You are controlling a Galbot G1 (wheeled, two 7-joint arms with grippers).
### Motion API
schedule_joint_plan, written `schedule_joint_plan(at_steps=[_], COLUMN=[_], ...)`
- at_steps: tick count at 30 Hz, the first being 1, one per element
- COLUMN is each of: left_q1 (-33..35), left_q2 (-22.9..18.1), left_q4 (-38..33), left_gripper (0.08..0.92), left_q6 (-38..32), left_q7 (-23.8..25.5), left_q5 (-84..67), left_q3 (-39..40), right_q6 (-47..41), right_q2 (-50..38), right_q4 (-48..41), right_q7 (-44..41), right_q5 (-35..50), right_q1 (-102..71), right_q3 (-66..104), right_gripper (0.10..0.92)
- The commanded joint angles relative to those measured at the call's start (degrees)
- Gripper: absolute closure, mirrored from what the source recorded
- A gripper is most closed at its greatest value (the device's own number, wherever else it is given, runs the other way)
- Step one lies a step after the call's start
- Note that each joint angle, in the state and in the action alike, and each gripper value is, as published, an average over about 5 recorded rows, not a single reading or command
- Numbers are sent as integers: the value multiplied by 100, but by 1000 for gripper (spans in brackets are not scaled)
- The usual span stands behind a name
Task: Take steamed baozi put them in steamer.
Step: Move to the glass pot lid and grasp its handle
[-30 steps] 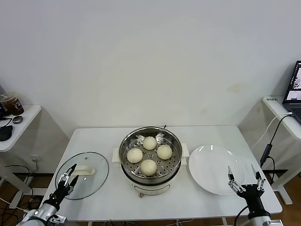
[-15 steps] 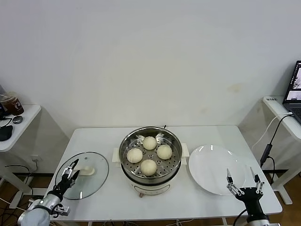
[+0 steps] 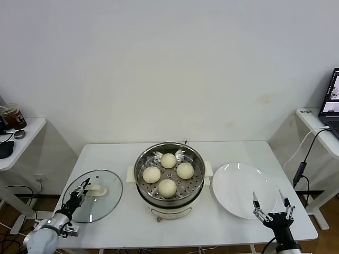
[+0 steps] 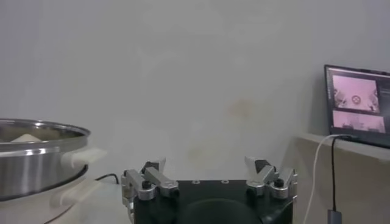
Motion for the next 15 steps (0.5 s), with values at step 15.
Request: schedule_joint_plan(at_steps=[15], left_q1=[1944], left_q2=[250], left_q4=[-2694], left_gripper=[829], left_q6=[1158], left_q7=[-234], left_q5=[-1623], left_q3=[-795], right_q6=[-1], right_q2=[-125], right_q4=[-2], right_q7=[6], right_q5=[-63], right_q1=[-29], right_q3=[-66], right_gripper=[203])
